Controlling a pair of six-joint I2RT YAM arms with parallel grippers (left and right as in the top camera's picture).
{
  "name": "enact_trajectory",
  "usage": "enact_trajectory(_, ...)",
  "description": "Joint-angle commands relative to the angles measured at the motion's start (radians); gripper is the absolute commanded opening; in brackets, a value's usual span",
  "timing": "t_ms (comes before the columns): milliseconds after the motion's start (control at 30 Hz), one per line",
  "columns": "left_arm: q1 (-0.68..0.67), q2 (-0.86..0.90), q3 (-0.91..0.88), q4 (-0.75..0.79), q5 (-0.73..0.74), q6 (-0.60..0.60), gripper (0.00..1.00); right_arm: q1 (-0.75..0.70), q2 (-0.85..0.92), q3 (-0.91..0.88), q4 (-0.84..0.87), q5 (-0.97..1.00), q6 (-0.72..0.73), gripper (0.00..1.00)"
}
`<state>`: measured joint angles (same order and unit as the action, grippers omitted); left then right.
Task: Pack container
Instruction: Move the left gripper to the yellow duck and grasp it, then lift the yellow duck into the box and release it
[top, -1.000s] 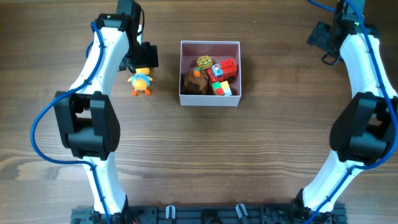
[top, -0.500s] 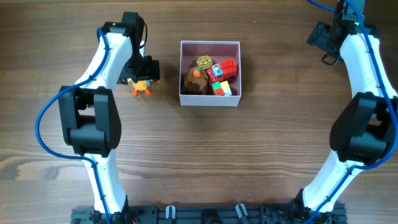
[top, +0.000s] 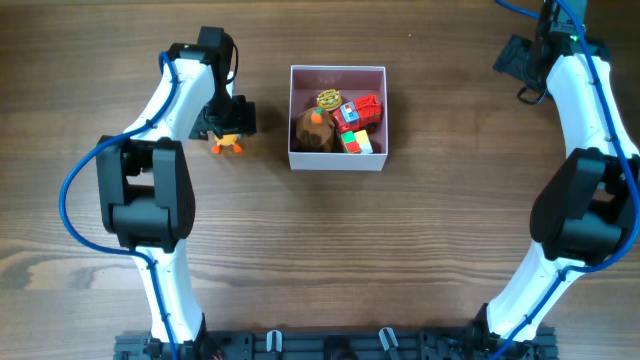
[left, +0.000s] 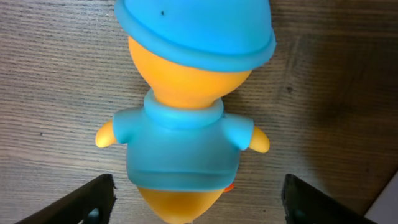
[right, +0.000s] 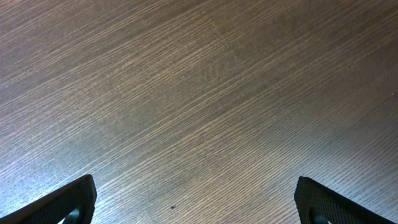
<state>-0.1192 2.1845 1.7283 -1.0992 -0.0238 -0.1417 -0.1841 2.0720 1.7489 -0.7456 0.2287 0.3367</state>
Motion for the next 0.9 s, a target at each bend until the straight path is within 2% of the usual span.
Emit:
enact_trajectory(0, 0.003, 0.021, -0.008, 0.007, 0.017, 0.0, 0.73, 0.006, 0.013, -0.005, 0.002, -0.001, 0.011, 1.0)
enact_trajectory(33, 0.003, 0.021, -0.008, 0.009, 0.017, 0.0, 0.62, 0.006, 0.013, -0.005, 0.002, -0.001, 0.011, 1.0)
enact_trajectory(100, 0.003, 0.021, -0.008, 0.012, 0.017, 0.0, 0.48, 0.006, 0.013, -0.005, 0.002, -0.001, 0.011, 1.0)
enact_trajectory(167, 0.003, 0.021, -0.008, 0.011, 0.016, 0.0, 0.37, 0.006, 0.013, -0.005, 0.002, -0.001, 0.011, 1.0)
enact_trajectory(267, 0.003, 0.021, -0.008, 0.015, 0.016, 0.0, 0.26, 0.006, 0.013, -0.005, 0.002, -0.001, 0.011, 1.0)
enact_trajectory(333, 0.003, 0.021, -0.008, 0.015, 0.016, 0.0, 0.14, 0.006, 0.013, -0.005, 0.002, -0.001, 0.011, 1.0)
enact_trajectory(500, 0.003, 0.02, 0.01, 0.015, 0.016, 0.0, 0.09, 0.006, 0.013, -0.005, 0.002, -0.001, 0.011, 1.0)
enact_trajectory(767, 0.003, -0.062, 0.29, 0.003, 0.017, 0.0, 0.09, 0.006, 0.013, -0.005, 0.002, -0.001, 0.011, 1.0)
enact_trajectory(867, -0.013, -0.116, 0.323, 0.027, 0.101, 0.0, 0.11, 0.006, 0.013, -0.005, 0.002, -0.001, 0.011, 1.0)
